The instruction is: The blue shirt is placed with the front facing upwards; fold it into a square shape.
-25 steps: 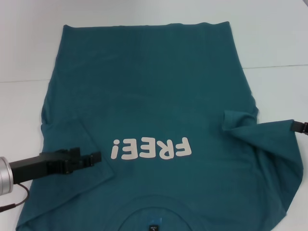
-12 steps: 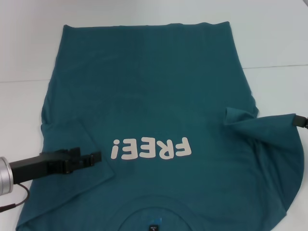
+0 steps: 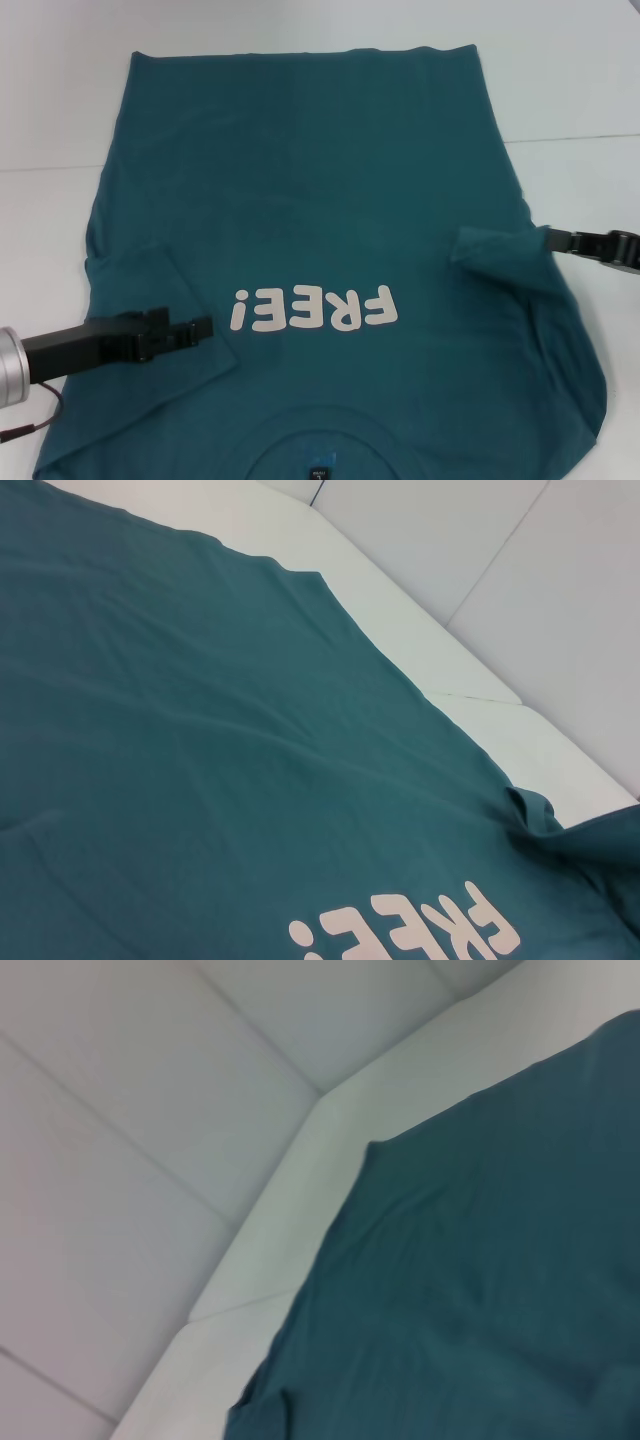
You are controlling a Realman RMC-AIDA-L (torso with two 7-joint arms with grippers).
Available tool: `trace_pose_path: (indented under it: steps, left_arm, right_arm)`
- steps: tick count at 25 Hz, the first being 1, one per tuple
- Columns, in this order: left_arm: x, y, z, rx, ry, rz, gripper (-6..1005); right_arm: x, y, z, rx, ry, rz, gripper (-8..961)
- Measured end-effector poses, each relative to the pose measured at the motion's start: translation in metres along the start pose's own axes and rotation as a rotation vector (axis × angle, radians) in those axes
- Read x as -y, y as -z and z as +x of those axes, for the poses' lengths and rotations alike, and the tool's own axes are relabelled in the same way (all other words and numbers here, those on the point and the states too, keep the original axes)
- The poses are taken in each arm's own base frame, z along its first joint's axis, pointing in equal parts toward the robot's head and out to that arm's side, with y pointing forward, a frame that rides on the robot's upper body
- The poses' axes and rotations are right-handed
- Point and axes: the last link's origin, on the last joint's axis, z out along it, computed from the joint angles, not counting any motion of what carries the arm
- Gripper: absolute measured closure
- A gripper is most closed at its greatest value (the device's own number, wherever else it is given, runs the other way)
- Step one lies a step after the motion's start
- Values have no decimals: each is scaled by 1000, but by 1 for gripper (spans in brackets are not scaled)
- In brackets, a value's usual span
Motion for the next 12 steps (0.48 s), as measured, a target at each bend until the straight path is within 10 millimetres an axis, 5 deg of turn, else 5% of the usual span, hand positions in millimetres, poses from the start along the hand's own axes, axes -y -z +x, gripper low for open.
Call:
trace_pose_path:
  steps: [12]
  left_arm:
    - [0,1,-2,1,3,2,91]
  right_arm:
    - [-22,-40,0,-75,42,-82,877]
